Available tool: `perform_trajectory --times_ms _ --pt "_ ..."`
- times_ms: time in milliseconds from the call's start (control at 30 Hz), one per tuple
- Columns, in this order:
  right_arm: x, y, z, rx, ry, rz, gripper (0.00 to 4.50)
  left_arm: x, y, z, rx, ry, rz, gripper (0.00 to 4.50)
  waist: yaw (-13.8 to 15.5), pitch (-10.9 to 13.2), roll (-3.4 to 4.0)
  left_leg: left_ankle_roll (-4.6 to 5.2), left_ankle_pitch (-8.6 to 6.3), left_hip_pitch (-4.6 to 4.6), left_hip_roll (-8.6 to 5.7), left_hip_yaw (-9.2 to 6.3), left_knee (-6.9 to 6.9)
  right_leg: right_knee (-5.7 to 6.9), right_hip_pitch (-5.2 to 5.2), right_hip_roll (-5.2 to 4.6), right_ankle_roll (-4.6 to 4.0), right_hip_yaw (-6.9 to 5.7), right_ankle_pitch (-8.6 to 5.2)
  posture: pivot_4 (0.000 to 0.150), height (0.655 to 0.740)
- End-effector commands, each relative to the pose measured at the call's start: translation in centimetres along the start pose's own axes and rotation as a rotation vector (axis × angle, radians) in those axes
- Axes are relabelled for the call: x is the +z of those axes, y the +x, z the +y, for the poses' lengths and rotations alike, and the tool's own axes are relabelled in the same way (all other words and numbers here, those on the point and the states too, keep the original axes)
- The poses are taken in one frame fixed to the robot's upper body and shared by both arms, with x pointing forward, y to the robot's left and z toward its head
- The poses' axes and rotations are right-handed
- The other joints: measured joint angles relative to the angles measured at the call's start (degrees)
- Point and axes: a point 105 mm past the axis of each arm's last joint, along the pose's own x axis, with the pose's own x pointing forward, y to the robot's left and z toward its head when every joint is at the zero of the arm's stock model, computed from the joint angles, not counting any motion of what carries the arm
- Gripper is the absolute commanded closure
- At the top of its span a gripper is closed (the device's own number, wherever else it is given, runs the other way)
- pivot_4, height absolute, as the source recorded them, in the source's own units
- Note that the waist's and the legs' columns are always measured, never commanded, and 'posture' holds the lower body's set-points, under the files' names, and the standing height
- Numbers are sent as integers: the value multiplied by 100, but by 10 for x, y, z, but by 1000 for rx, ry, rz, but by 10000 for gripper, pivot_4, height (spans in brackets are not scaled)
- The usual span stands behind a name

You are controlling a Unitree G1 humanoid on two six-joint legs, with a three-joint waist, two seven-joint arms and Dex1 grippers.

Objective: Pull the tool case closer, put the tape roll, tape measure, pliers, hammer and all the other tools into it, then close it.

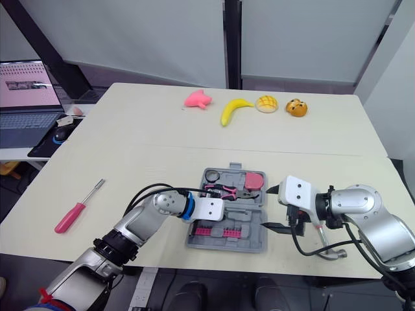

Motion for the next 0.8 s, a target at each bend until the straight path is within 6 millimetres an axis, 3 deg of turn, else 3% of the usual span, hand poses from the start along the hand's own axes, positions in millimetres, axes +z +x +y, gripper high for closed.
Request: perform_trajectory --times_ms 33,300,467,600,800 --pt "4 -4 -4 -17 -28 -7 0 -9 -3 0 4 -44 16 44517 0 0 0 0 0 0 0 0 0 0 0 0 0 0 0 1500 7400" --pt "2 -5 -8 -17 -34 -5 0 1 -19 14 60 -91 -61 44517 -21 0 0 0 0 -4 1 0 -1 0 -6 1 0 0 0 1500 7400" --pt "4 -10 -20 -48 -25 -28 0 19 -47 33 124 -95 -165 44517 -12 1 -2 0 0 -9 1 0 -1 0 -9 0 0 -1 0 1500 7400" --pt "2 -24 -32 -70 -16 -30 0 21 -79 38 141 -90 -210 36526 -19 1 -2 0 0 -9 1 0 -2 0 -11 0 0 -1 0 1500 7400" --pt "0 -49 -47 -105 -9 -35 0 6 -138 43 231 -174 -257 18066 -27 2 -1 0 0 -9 2 1 -6 0 -14 0 -1 -1 0 1500 7400"
